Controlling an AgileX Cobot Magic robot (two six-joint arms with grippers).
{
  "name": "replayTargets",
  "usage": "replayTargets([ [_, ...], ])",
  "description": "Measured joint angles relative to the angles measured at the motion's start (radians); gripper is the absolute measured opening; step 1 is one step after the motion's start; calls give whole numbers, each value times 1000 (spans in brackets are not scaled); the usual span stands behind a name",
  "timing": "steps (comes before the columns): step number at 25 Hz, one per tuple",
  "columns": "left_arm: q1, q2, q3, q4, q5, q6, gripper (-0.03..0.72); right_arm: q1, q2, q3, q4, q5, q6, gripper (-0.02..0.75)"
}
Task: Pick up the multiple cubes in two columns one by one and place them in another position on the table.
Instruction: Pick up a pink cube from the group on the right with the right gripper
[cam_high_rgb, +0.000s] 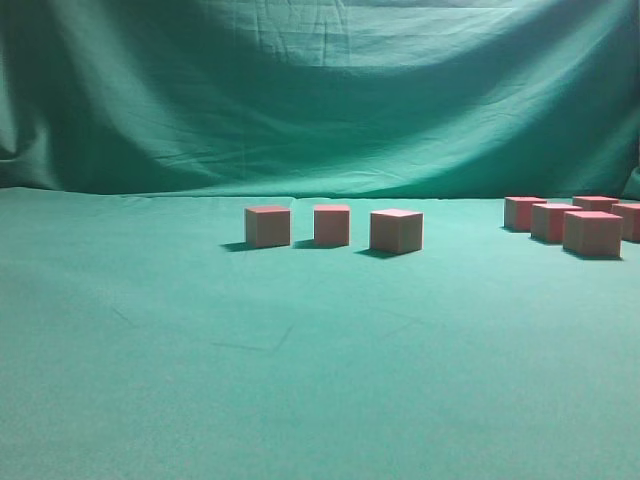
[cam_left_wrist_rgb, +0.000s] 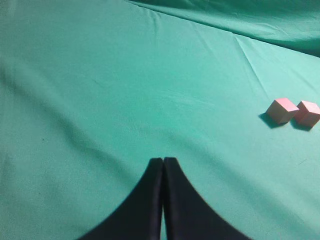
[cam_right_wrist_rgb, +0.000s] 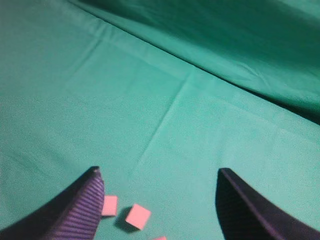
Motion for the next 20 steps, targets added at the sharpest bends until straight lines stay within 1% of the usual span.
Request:
replayTargets([
  [3, 0, 0, 0, 0, 0, 0, 0, -59, -136, 195, 0, 2, 0, 442],
  [5, 0, 0, 0, 0, 0, 0, 0, -118, -230, 336, 0, 2, 10, 442],
  [6, 0, 0, 0, 0, 0, 0, 0, -118, -230, 336, 0, 2, 10, 442],
  [7, 0, 0, 0, 0, 0, 0, 0, -188, -311, 488, 0, 2, 30, 442],
  [11, 0, 0, 0, 0, 0, 0, 0, -334, -434, 770, 3, 0, 48, 442],
  [12, 0, 0, 0, 0, 0, 0, 0, -382, -466, 841, 16, -5, 51, 442],
  [15, 0, 0, 0, 0, 0, 0, 0, -491, -519, 1014, 76, -70, 52, 442],
  [16, 0, 0, 0, 0, 0, 0, 0, -491, -519, 1014, 76, -70, 52, 442],
  [17, 0, 0, 0, 0, 0, 0, 0, -530, -528, 1070, 101, -102, 52, 442],
  [18, 0, 0, 0, 0, 0, 0, 0, -593, -527, 1172, 135, -171, 50, 442],
  [20, 0, 0, 0, 0, 0, 0, 0, -643, -524, 1260, 155, -243, 50, 442],
])
